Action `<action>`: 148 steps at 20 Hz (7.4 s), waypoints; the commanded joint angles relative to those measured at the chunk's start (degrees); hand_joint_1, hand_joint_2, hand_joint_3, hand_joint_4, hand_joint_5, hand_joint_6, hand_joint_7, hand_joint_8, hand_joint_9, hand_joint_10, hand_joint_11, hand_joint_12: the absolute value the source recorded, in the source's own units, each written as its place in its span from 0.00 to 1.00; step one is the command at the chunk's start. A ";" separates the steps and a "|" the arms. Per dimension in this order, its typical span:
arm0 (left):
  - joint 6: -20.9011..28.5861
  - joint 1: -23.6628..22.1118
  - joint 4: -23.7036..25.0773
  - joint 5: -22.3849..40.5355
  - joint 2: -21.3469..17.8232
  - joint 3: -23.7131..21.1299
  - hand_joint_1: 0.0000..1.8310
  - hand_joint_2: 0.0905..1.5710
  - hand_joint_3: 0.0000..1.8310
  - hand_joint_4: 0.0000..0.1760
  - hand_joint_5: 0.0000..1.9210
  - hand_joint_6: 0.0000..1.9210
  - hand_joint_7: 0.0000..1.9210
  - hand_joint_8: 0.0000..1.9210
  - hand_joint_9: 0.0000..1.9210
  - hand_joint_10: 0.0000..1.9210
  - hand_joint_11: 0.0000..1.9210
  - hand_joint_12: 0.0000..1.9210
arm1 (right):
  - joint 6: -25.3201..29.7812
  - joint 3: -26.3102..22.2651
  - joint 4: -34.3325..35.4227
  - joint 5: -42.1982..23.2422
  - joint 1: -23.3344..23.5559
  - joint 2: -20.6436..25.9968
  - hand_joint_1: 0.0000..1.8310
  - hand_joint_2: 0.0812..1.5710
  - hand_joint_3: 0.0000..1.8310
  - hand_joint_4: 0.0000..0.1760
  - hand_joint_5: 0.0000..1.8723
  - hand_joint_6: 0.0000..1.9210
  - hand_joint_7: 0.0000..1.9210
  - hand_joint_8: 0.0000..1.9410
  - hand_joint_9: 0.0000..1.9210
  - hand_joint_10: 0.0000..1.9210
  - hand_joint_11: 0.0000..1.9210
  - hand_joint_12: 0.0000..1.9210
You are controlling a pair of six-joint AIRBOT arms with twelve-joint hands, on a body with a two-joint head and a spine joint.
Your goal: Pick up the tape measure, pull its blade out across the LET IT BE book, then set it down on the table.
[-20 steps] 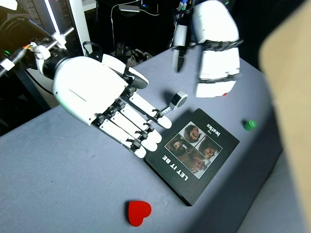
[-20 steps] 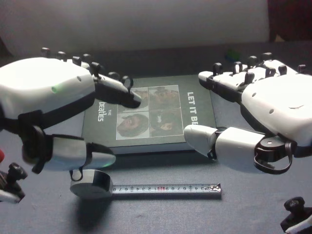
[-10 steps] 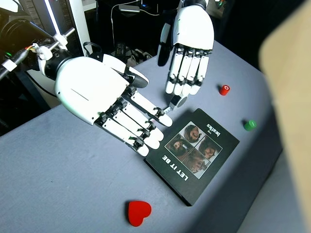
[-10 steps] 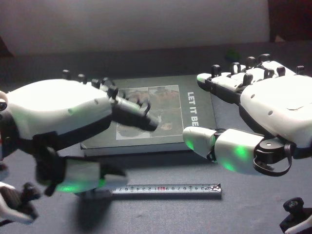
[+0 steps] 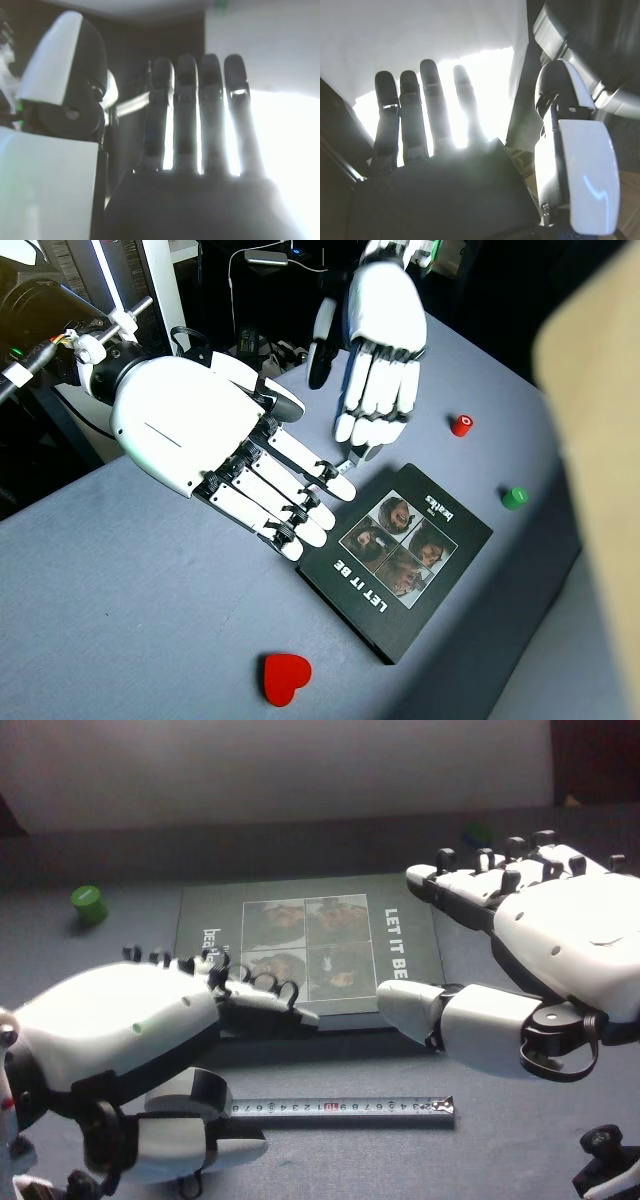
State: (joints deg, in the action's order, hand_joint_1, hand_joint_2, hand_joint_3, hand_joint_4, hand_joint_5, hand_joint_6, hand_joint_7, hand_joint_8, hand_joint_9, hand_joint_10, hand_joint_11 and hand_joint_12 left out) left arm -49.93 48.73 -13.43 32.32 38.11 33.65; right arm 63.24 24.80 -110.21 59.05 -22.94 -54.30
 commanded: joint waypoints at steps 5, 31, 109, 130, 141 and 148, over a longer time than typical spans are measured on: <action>9.71 6.83 3.99 18.43 5.37 5.72 0.51 0.69 0.00 0.00 0.25 0.00 0.25 0.00 0.23 0.00 0.10 0.31 | 0.86 -0.04 -4.99 3.15 0.48 0.14 0.04 0.71 0.00 0.51 0.10 0.00 0.14 0.00 0.09 0.00 0.00 0.41; 17.62 19.25 3.58 26.45 13.91 19.87 0.52 0.69 0.00 0.00 0.24 0.00 0.24 0.00 0.22 0.00 0.09 0.31 | 1.54 -0.06 -5.04 2.97 0.53 0.14 0.04 0.71 0.00 0.51 0.11 0.00 0.13 0.00 0.09 0.00 0.00 0.39; 19.12 22.43 6.45 29.06 12.71 18.46 0.54 0.69 0.00 0.00 0.25 0.00 0.25 0.00 0.25 0.00 0.12 0.30 | 1.62 -0.26 -5.08 2.60 0.20 0.14 0.05 0.71 0.00 0.47 0.11 0.00 0.14 0.00 0.09 0.00 0.00 0.39; 13.58 22.39 3.62 28.57 17.46 21.09 0.54 0.69 0.00 0.00 0.25 0.00 0.25 0.00 0.24 0.00 0.12 0.30 | 1.77 -0.29 -5.39 2.45 0.20 0.12 0.07 0.70 0.00 0.46 0.12 0.00 0.15 0.00 0.10 0.00 0.00 0.41; 8.83 22.39 3.85 24.33 18.71 21.53 0.67 0.70 0.00 0.00 0.29 0.00 0.30 0.00 0.30 0.00 0.21 0.31 | 1.89 -0.29 -5.64 2.37 0.19 0.11 0.07 0.70 0.00 0.46 0.12 0.00 0.14 0.00 0.10 0.00 0.00 0.39; 8.50 22.36 4.37 23.62 18.92 21.71 0.75 0.71 0.00 0.00 0.50 0.46 0.42 0.60 0.49 0.66 0.52 0.52 | 2.06 -0.33 -5.87 2.36 0.19 0.11 0.06 0.70 0.00 0.46 0.12 0.00 0.15 0.00 0.10 0.00 0.00 0.38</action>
State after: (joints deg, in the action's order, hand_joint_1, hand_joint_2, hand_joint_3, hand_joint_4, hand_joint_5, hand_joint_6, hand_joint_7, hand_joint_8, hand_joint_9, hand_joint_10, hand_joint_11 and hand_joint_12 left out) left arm -41.82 71.05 -9.32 55.24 56.27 55.33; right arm 64.69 24.67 -111.07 58.57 -23.11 -54.28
